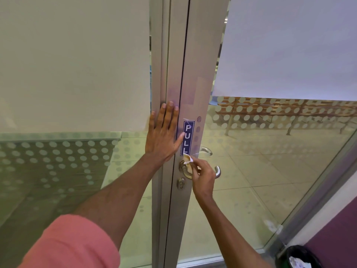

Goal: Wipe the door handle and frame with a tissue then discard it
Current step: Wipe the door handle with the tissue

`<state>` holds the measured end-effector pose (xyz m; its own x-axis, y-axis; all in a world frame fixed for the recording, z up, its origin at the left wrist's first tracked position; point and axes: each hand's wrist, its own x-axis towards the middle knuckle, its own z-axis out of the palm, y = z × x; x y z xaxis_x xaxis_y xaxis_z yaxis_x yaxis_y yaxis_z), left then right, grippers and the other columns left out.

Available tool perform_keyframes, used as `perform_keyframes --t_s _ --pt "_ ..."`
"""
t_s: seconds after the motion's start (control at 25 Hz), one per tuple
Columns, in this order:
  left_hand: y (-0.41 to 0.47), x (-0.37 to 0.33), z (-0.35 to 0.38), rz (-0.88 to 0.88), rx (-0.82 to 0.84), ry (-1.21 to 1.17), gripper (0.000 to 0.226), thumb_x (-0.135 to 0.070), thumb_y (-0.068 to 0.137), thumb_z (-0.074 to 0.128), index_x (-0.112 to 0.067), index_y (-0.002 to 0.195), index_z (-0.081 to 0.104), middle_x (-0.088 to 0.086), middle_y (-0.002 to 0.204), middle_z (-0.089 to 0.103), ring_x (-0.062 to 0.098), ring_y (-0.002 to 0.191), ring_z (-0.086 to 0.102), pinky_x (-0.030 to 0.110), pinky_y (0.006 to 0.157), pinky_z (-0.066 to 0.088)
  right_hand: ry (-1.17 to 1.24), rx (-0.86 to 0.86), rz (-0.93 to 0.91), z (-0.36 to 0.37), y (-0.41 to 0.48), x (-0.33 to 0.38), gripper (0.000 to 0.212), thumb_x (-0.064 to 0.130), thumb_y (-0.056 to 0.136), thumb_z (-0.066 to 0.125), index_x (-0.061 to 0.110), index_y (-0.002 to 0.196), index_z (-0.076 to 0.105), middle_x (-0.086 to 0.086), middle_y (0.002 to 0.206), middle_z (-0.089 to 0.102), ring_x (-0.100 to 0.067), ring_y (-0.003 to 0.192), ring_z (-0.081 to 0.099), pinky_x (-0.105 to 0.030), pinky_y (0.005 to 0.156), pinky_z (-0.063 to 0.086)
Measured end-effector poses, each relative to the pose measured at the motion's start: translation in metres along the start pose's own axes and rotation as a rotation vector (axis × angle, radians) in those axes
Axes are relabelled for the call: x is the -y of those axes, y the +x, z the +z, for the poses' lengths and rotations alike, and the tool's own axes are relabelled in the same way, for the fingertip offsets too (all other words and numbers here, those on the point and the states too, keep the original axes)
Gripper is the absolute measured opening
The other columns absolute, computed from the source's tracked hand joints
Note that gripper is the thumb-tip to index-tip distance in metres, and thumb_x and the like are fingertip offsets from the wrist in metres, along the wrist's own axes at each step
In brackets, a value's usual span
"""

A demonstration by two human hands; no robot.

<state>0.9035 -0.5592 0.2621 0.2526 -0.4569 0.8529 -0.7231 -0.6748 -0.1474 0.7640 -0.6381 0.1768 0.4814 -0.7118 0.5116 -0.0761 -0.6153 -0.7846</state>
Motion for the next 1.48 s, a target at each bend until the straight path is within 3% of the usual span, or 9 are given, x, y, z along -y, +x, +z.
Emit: perform_keyframes --t_s 0.12,0.2,0.4,0.6,0.68,0.84,1.04,1.24,1.48 --pt "0.0 0.0 0.0 0.002 0.003 -0.007 0.087 -0.062 0.096 0.031 -0.01 0.155 -0.006 0.013 0.163 -0.002 0.029 0.151 0.002 0.043 0.121 -0.013 0.038 -0.122 0.023 -0.006 0.005 0.004 0.009 0.007 0.085 0.07 0.013 0.092 0.068 0.004 0.086 0.069 -0.014 0.078 0.066 0.004 0.076 0.033" --pt "0.0 0.0 -0.001 0.003 0.004 -0.003 0.087 -0.062 0.096 0.031 -0.01 0.155 -0.005 0.013 0.163 0.0 0.029 0.151 0.003 0.043 0.121 -0.013 -0.08 -0.156 -0.08 -0.006 0.008 0.006 0.014 0.005 0.081 0.073 0.013 0.089 0.065 0.003 0.088 0.066 -0.015 0.08 0.059 -0.002 0.073 0.033" --pt "0.0 0.0 -0.004 0.004 0.019 0.01 0.089 -0.062 0.095 0.033 -0.009 0.154 -0.008 0.014 0.163 -0.002 0.029 0.151 0.002 0.043 0.12 -0.013 -0.337 0.092 -0.294 0.006 0.009 0.005 0.018 0.004 0.077 0.076 0.009 0.092 0.068 -0.003 0.097 0.065 -0.018 0.09 0.059 -0.016 0.068 0.043" --pt "0.0 0.0 -0.004 -0.007 0.026 0.018 0.091 -0.064 0.096 0.029 -0.011 0.152 -0.02 0.011 0.162 -0.021 0.026 0.15 -0.014 0.042 0.119 -0.018 -0.161 0.198 -0.191 0.011 0.004 -0.014 0.022 0.015 0.095 0.054 0.032 0.101 0.067 0.019 0.106 0.061 0.001 0.101 0.057 -0.013 0.081 0.051" --pt "0.0 0.0 -0.004 -0.002 0.018 0.021 0.092 -0.063 0.095 0.032 -0.01 0.153 -0.015 0.013 0.163 -0.008 0.026 0.151 -0.007 0.042 0.12 -0.018 -0.148 0.177 -0.199 0.016 0.003 -0.01 0.015 0.027 0.096 0.052 0.037 0.095 0.064 0.021 0.101 0.06 0.002 0.098 0.059 -0.01 0.074 0.05" --pt "0.001 -0.001 -0.005 0.008 0.003 0.01 0.09 -0.063 0.095 0.036 -0.009 0.154 -0.005 0.015 0.163 0.01 0.03 0.151 0.009 0.042 0.12 -0.015 -0.273 0.262 -0.357 0.016 0.005 -0.014 0.014 0.021 0.097 0.052 0.02 0.108 0.061 0.013 0.107 0.058 0.003 0.104 0.053 -0.014 0.089 0.048" --pt "0.001 -0.001 -0.006 0.014 0.005 0.003 0.09 -0.062 0.095 0.038 -0.009 0.154 -0.005 0.015 0.164 0.01 0.03 0.151 0.01 0.042 0.12 -0.014 -0.329 0.158 -0.344 0.015 0.005 -0.017 0.013 0.037 0.095 0.052 0.04 0.097 0.065 0.026 0.099 0.059 0.005 0.097 0.059 -0.01 0.072 0.051" --pt "0.0 -0.001 -0.007 0.006 0.026 -0.016 0.09 -0.062 0.095 0.037 -0.009 0.155 -0.002 0.015 0.164 0.009 0.03 0.151 0.01 0.043 0.12 -0.012 -0.391 0.225 -0.522 0.021 0.002 -0.018 0.011 0.029 0.098 0.049 0.029 0.104 0.058 0.019 0.106 0.055 0.0 0.108 0.053 -0.02 0.092 0.047" --pt "0.0 0.0 -0.004 -0.02 0.043 -0.017 0.092 -0.065 0.096 0.027 -0.012 0.151 -0.024 0.008 0.156 -0.036 0.024 0.149 -0.016 0.041 0.119 -0.021 -0.387 0.156 -0.269 0.019 0.002 -0.013 0.02 0.028 0.097 0.053 0.03 0.114 0.064 0.011 0.116 0.06 -0.002 0.105 0.058 -0.028 0.093 0.052"
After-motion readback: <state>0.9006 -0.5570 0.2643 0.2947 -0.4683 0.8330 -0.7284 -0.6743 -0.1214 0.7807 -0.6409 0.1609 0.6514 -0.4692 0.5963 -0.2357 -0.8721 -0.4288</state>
